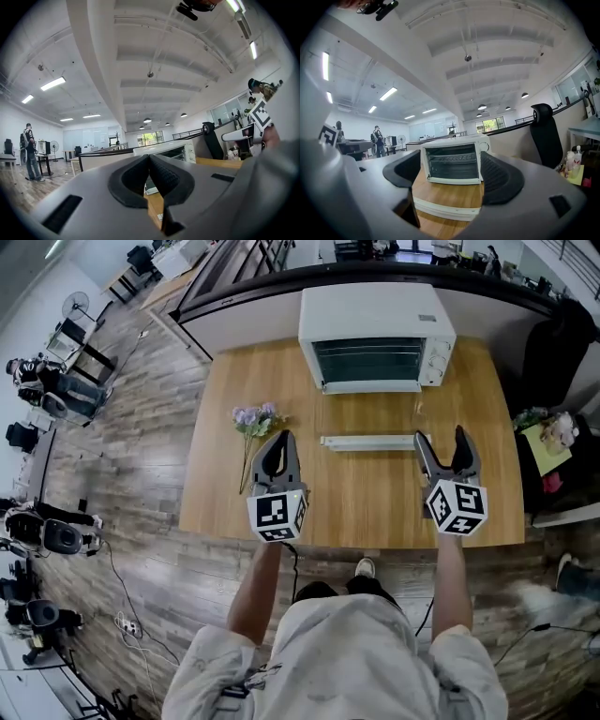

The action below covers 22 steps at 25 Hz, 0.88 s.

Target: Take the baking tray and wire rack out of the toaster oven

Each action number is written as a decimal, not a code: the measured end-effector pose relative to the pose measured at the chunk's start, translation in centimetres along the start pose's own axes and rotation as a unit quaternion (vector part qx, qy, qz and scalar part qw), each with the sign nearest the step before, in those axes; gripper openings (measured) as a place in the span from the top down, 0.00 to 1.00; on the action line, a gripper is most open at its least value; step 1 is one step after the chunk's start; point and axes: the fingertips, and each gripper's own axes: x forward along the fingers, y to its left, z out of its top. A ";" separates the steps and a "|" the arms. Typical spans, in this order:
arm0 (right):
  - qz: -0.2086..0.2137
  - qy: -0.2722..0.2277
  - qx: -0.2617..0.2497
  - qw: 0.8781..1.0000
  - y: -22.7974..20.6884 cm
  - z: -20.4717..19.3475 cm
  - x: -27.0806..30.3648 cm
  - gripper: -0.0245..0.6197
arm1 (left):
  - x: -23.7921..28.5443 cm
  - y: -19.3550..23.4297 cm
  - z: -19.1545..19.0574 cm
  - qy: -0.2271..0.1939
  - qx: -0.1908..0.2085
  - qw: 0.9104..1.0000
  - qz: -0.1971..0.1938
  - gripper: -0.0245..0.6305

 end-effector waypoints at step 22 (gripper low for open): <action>0.006 -0.006 -0.062 0.998 1.2 3.1 13.1 0.32 | 11.9 5.9 0.6 -0.056 -0.007 0.998 -0.002 0.94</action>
